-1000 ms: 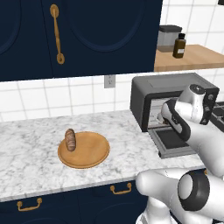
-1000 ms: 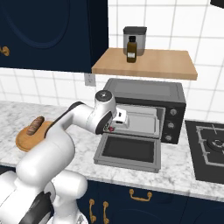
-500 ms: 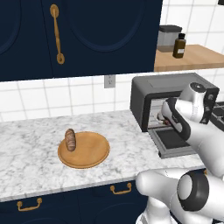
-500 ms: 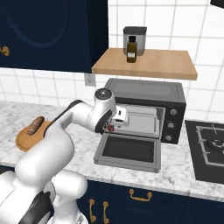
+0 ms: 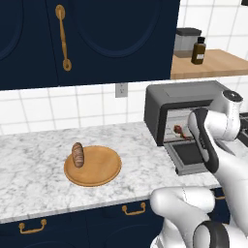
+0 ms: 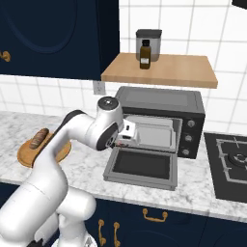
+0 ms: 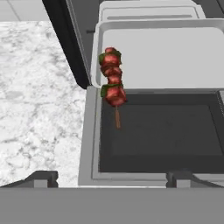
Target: Pick up the kebab skewer and baguette bread, and place them inside the toaster oven. Close the toaster oven door and start by setting the timer.
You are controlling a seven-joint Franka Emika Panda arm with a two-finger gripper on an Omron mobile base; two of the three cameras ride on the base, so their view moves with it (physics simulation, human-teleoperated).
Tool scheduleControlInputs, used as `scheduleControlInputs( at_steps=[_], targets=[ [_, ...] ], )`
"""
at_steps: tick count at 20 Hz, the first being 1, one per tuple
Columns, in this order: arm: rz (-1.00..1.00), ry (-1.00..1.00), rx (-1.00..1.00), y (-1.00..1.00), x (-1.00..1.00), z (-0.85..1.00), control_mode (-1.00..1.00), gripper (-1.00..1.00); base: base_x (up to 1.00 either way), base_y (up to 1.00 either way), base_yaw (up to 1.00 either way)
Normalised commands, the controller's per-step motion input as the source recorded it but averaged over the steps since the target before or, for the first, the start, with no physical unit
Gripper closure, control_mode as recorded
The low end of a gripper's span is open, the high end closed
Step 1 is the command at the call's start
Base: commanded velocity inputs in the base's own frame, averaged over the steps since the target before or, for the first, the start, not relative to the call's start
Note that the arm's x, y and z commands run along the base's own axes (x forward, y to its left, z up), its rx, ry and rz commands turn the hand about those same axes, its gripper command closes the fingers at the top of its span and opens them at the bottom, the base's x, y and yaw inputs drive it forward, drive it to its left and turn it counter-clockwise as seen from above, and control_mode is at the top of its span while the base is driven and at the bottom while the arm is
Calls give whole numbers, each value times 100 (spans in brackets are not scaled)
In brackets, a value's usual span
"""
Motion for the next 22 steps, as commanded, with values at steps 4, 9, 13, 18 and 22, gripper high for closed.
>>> scheduleControlInputs(
  at_steps=[4, 9, 13, 18, 22],
  targets=[
    [-17, 0, 0, 97, -92, 0, -100, -100, 0, 0, 0],
    [-21, 0, 0, 100, -39, 0, -100, -100, 0, 0, 0],
    [-21, 0, 0, 100, -2, 0, -100, -100, 0, 0, 0],
    [-6, 1, 0, 100, 35, 2, -100, -100, 0, 0, 0],
    [0, 2, -1, 100, 37, 0, -100, -100, 0, 0, 0]
  ],
)
